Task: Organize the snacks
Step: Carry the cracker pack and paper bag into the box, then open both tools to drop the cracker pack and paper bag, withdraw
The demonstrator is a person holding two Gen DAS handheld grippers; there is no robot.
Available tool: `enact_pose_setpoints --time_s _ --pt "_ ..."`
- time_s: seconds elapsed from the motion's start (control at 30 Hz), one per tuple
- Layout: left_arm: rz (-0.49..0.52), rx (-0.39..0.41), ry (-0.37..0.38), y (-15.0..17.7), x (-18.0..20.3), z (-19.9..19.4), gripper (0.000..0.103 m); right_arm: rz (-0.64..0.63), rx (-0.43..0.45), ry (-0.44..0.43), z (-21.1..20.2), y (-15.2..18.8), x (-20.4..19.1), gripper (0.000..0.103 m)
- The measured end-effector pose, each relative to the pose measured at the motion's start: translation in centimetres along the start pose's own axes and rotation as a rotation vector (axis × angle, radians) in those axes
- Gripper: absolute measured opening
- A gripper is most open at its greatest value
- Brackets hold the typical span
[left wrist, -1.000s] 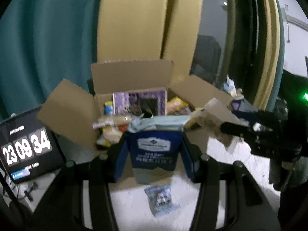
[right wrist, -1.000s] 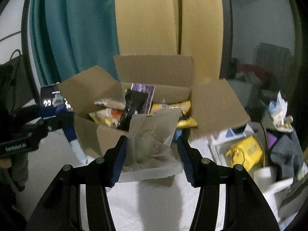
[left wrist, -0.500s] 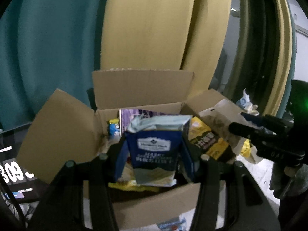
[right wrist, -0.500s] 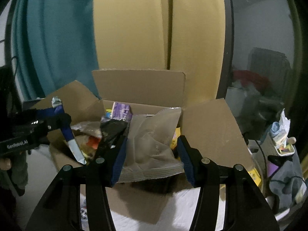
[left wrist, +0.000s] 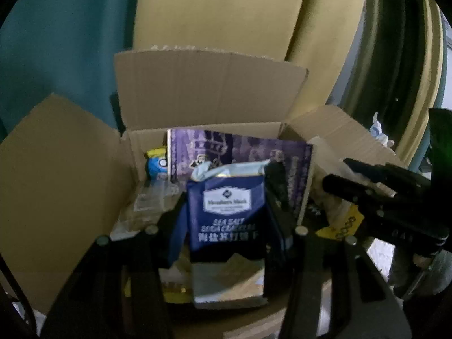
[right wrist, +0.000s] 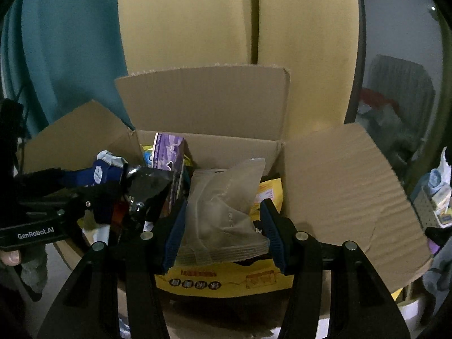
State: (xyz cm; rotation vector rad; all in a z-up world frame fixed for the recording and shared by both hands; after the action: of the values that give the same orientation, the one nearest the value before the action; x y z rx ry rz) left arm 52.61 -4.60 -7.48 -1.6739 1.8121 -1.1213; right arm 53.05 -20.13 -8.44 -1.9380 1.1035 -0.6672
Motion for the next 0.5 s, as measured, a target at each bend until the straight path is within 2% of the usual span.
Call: enact_pose_setpoints --time_s 0.17,0.33,0.43,0.5 --pt "-0.022 -0.022 -0.021 0.3 -0.7 0.5 0.054 -0.005 -0.009 -0.005 0.5 0.1 -0.5 0.056" --pt "-0.043 -0.015 -0.025 0.2 -0.8 -0.3 0.073 -0.004 -0.022 -0.001 0.6 0.3 -0.8 0.057" --pt "-0.046 -0.001 -0.025 0.0 -0.9 -1.3 0.076 -0.009 -0.026 0.006 0.4 0.1 -1.1 0.059" --pt "-0.043 0.007 -0.029 -0.1 -0.9 -2.1 0.076 -0.015 -0.022 0.008 0.2 -0.1 -1.4 0.065"
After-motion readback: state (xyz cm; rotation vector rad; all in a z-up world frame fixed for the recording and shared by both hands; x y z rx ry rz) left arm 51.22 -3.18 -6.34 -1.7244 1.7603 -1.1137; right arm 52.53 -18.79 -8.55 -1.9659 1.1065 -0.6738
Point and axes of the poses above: each gripper's, at about its wrist camera, not at the fingertips, and z roughly the way its jaws point, x to its right, y to its underside, the point moved 9 cm from there along z, roughly the way its jaws point, and after that the axes turned 4 degrees about -z, right-handed, at the moved point
